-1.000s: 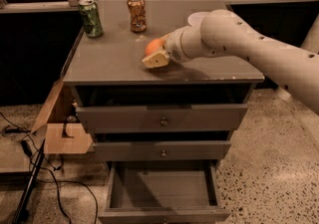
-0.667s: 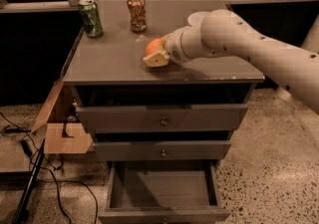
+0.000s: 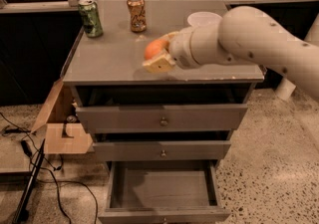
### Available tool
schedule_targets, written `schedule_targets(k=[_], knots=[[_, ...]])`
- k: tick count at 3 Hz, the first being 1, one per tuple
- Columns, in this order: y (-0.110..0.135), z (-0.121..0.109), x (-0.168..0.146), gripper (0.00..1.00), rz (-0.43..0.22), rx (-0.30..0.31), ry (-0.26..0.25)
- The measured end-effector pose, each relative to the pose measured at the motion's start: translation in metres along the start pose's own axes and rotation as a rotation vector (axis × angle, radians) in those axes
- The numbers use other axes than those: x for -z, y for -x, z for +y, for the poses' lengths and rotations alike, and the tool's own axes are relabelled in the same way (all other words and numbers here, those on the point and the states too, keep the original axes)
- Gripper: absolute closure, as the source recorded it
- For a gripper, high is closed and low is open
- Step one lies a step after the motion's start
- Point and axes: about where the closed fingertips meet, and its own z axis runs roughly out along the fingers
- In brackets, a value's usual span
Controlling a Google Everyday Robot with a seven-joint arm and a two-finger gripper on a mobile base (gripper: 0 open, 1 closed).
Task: Place orange into bottom drawer
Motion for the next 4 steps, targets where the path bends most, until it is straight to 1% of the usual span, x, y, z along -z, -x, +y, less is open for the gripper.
schedule_targets(k=[1,2,3,4], knots=[[-0.004,0.065,0.063,1.0,-0.001,-0.018,0.024],[-0.017,0.051,0.078,1.0,0.007,-0.048,-0.018],[-0.032,0.07,0.083,1.0,0.05,-0.031,-0.022],[-0.091,0.115,0.073,1.0,0.06,-0.086,-0.011]])
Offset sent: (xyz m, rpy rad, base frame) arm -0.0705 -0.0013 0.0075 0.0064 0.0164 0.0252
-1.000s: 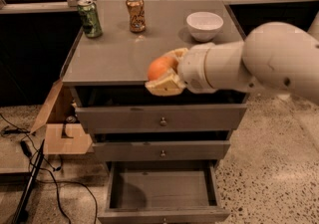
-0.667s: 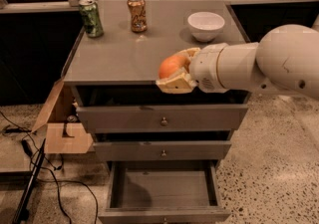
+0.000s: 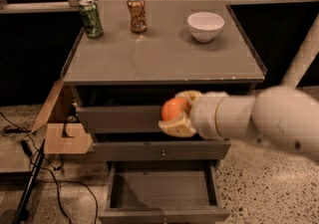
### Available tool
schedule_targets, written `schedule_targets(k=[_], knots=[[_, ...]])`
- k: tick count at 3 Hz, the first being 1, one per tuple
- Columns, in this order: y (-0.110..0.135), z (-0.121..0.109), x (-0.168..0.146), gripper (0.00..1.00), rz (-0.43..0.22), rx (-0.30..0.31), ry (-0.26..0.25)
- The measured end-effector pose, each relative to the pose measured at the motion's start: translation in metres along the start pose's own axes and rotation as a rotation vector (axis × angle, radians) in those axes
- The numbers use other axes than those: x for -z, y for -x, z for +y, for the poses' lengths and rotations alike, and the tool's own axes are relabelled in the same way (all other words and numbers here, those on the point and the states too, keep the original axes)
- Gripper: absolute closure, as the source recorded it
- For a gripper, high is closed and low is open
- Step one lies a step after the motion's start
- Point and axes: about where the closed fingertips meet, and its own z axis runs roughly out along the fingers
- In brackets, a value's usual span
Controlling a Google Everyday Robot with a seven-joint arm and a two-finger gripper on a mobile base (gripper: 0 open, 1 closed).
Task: Place orange into bottom drawer
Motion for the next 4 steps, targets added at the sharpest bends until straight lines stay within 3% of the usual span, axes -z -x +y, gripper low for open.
schedule_targets(k=[1,2,3,4], knots=[[-0.076,0.045,-0.028,1.0,-0.028,-0.051,0.011],[-0.17,0.084,-0.068,1.0,-0.046,-0.16,0.059],[-0.177,0.092,-0.077,1.0,-0.066,-0.203,0.086],[-0.203,0.092,-0.09,1.0,-0.048,-0.165,0.096]])
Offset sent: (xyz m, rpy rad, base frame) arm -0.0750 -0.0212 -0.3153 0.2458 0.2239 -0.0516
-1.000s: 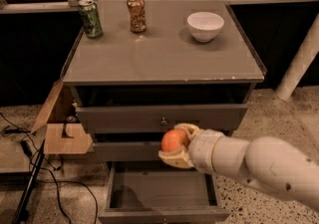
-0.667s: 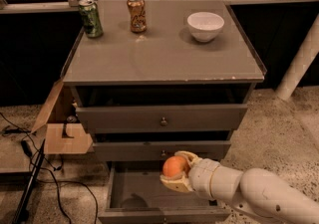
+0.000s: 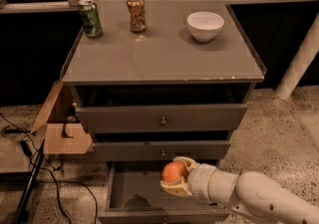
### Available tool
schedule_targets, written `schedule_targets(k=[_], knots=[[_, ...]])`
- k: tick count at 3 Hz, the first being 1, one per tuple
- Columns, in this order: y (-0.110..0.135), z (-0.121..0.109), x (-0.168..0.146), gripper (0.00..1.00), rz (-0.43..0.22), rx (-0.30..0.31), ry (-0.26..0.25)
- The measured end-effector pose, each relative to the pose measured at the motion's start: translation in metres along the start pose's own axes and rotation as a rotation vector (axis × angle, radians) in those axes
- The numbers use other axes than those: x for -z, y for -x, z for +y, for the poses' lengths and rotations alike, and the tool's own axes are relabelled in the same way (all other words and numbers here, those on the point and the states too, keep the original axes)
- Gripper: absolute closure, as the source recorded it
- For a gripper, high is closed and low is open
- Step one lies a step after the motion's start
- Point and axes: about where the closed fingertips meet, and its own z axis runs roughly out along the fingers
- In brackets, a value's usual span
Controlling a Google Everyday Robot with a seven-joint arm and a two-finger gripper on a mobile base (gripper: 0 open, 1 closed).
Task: Place orange into bottom drawer
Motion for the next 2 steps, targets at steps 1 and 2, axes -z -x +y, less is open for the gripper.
schedule_targets(k=[1,2], knots=[[-0.042,-0.016,-0.024,1.0,-0.008,0.085,0.014],[-0.121,-0.016,-0.09,1.0,-0.019,0.105,0.127]])
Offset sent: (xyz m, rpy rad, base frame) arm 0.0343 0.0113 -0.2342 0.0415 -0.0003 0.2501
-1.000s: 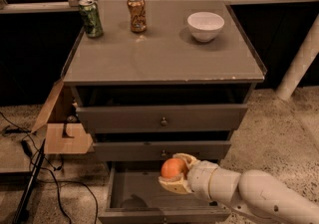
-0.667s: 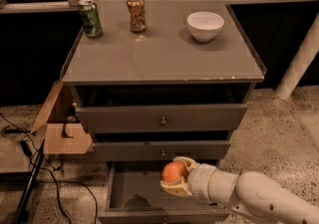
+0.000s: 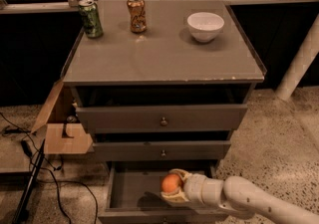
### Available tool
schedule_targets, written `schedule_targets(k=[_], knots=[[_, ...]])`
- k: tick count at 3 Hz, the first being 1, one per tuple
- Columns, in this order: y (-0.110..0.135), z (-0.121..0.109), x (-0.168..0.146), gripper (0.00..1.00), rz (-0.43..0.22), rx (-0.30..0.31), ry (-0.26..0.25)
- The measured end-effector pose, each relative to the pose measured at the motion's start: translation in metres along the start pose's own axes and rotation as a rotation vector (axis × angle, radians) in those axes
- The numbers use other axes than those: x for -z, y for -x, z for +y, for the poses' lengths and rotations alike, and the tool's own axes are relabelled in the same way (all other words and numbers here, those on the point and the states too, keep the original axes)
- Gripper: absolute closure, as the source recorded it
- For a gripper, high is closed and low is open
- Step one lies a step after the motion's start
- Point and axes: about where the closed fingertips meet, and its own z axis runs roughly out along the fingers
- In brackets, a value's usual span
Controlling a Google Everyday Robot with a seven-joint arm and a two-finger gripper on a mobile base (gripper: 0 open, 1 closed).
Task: Place orange into bottom drawer
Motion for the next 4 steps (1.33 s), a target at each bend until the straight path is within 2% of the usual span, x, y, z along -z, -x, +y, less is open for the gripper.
schedule_targets(k=[1,2,3,4], knots=[[-0.046,0.01,-0.042,1.0,-0.005,-0.026,0.078],[-0.076,0.015,-0.071,1.0,-0.003,-0.041,0.109],[-0.076,0.015,-0.071,1.0,-0.003,-0.041,0.109],[-0.104,0.003,-0.082,1.0,0.026,-0.006,0.082]])
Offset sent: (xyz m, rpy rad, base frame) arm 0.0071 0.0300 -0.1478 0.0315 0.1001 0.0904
